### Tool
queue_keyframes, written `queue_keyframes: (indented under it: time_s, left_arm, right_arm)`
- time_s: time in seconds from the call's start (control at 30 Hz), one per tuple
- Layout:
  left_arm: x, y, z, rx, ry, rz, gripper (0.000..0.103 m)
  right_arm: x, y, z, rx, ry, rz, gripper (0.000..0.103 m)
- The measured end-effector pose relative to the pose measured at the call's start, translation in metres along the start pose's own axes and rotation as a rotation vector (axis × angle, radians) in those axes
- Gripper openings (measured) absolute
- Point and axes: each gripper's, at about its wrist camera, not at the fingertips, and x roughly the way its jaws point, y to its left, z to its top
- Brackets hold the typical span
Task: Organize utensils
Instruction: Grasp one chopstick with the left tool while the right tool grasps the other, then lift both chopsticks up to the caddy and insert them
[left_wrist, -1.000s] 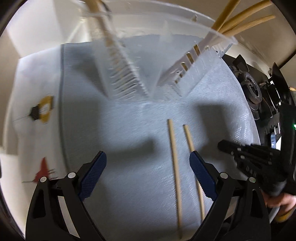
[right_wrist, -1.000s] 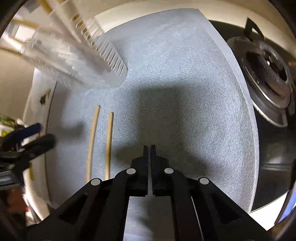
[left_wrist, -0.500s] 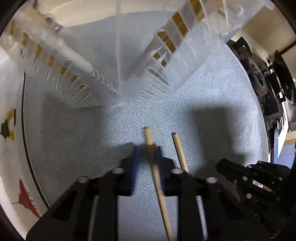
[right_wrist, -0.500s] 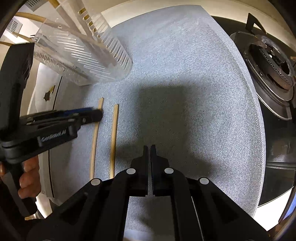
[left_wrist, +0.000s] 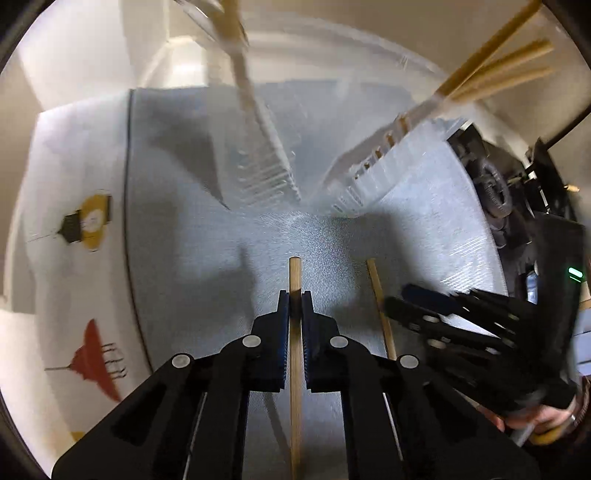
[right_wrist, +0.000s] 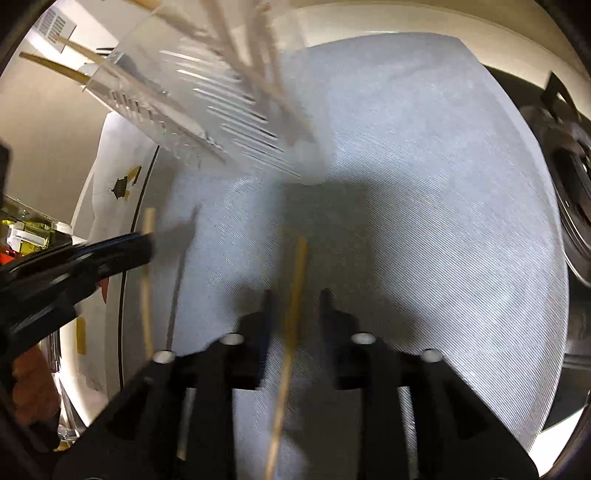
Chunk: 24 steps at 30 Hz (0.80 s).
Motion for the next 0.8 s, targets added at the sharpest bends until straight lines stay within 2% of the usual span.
queue_keyframes:
  time_s: [0.13,0.2,0.27,0.43,0.8]
  left_arm:
    - [-0.018,0.004,-0.009,-0.015,-0.040,-0.001,0.006]
    - [-0.030,0.013,-0.013,-0.022,-0.056,-0.001,0.006]
    - [-0.036,0.016,-0.017,-0.023,-0.070,0.003,0.006]
    - [-0.052,0.020,-0.017,-0.028,-0.104,-0.003,0.006]
    - [-0.106,0.004,-0.012,0.038,-0.233,-0.027,0.006]
  right_arm:
    - [0.018,0.016,0.003,-0.052,0.028,-0.070,0.031]
    - [0.021,0.024,0.001,-0.100,0.004,-0.117,0.027]
    - [0.024,0.032,-0.001,-0.168,-0.020,-0.187,0.009]
    - [0.014,0.033,-0.004,-0.157,-0.029,-0.155,0.007]
    - [-0.095,0.032,-0.018,-0.108,-0.273,-0.039,0.007]
